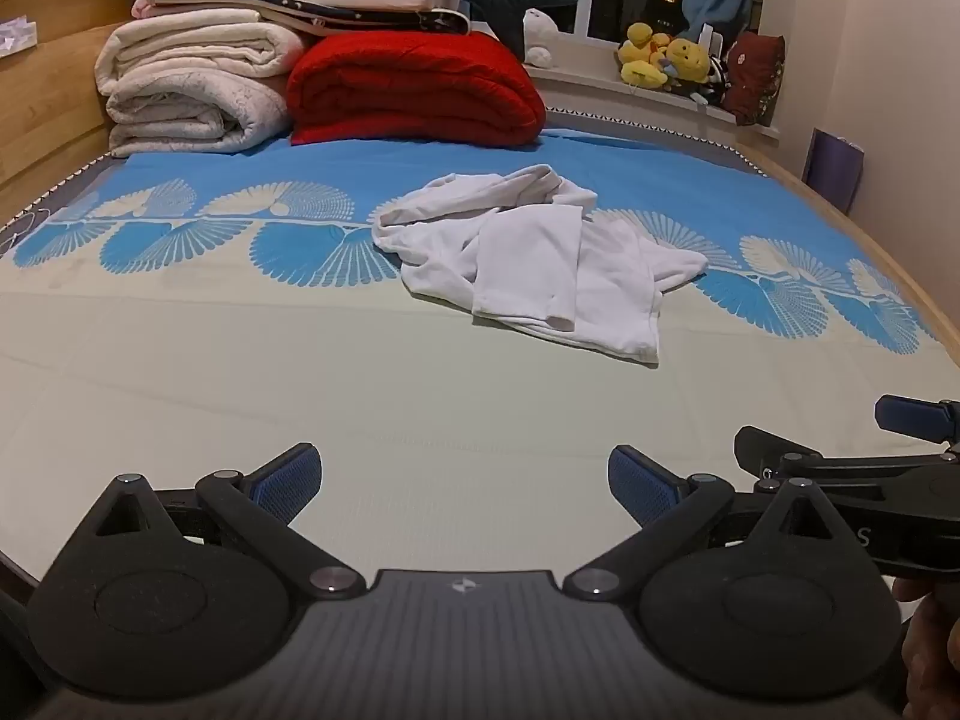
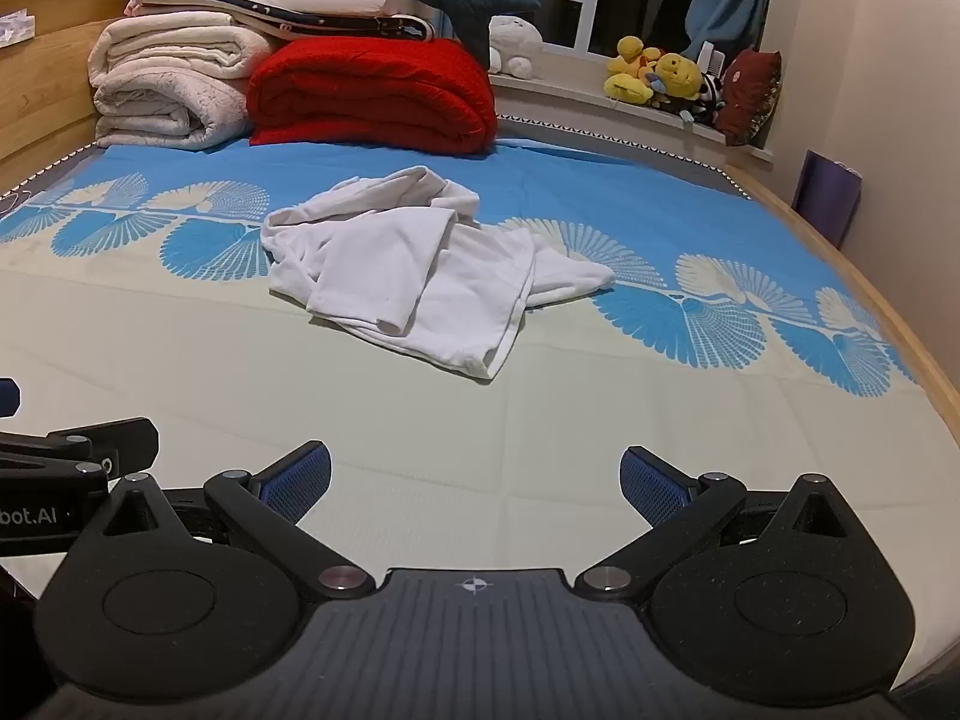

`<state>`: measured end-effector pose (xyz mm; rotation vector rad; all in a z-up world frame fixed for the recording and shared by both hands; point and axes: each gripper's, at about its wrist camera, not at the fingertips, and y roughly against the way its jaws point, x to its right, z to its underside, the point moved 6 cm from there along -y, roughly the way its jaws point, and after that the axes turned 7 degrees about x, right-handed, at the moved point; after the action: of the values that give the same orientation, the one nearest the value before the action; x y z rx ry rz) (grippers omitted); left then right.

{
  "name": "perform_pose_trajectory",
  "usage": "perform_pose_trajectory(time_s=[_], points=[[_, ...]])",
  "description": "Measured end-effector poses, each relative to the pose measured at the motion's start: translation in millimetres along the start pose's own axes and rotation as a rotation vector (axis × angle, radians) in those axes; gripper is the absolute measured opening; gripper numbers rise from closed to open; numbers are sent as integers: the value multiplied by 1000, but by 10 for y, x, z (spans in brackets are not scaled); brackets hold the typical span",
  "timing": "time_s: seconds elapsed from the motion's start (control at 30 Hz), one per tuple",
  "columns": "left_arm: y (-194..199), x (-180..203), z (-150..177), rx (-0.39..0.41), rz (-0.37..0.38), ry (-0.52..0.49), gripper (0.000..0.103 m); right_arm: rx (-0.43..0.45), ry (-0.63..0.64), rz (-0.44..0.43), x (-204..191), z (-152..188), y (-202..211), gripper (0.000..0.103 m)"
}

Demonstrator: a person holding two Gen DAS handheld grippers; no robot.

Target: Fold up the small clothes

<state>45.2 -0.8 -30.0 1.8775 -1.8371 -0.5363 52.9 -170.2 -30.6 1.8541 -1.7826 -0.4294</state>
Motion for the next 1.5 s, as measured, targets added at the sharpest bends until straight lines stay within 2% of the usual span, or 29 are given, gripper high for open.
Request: perform_pose_trajectory(time_s=[0.2, 0.3, 0.37, 0.4, 0.43, 0.47, 0.5, 0.53, 0.57, 0.6, 0.67, 0.87, 0.97, 1.03, 1.13, 1.33, 1.43, 1.47, 1.5], points=[[8, 1, -4, 3, 1, -1, 102, 1, -4, -3, -2, 1, 17, 102], [65, 6, -59, 29, -4, -18, 102, 25, -12, 9, 35, -34, 79, 100], [91, -14, -61, 51, -9, -36, 100, 33, -26, 12, 49, -71, 71, 92], [96, -21, -74, 67, -15, -47, 97, 39, -38, 12, 71, -96, 74, 88], [65, -37, -15, 39, -9, -39, 94, 42, -52, 9, 97, -125, 88, 79], [59, -45, -20, 39, -8, -41, 85, 47, -70, 1, 127, -153, 85, 67], [45, -49, -12, 26, -5, -38, 74, 51, -90, -9, 158, -184, 80, 60], [21, -50, -3, 11, 4, -31, 68, 38, -102, -13, 152, -210, 50, 47], [-5, -49, -11, 5, 9, -33, 58, 49, -118, -19, 181, -241, 47, 44], [-32, -38, -30, 6, 10, -38, 51, 60, -129, -18, 215, -278, 44, 44], [-114, 18, -78, -1, 22, -39, 45, 73, -163, -19, 294, -342, 28, 44], [-581, 452, -251, 23, 50, -60, 43, 76, -283, 4, 654, -436, -66, 45], [-947, 690, -328, 6, 89, 8, 43, 102, -341, 39, 904, -448, -76, 45], [-1306, 771, -267, -69, 87, 46, 40, 104, -368, 71, 1064, -432, -97, 44], [-1817, 923, -278, -134, 115, 181, 40, 115, -390, 97, 1271, -410, -116, 38], [-2586, 1142, -158, -314, 151, 494, 42, 72, -446, 111, 1523, -330, -221, 37], [-2843, 1250, -123, -350, 112, 542, 40, 41, -470, 116, 1560, -297, -278, 38], [-2885, 1279, -152, -337, 100, 528, 31, 39, -473, 119, 1572, -296, -287, 38], [-2906, 1309, -213, -327, 93, 510, 11, 38, -474, 123, 1583, -301, -295, 38]])
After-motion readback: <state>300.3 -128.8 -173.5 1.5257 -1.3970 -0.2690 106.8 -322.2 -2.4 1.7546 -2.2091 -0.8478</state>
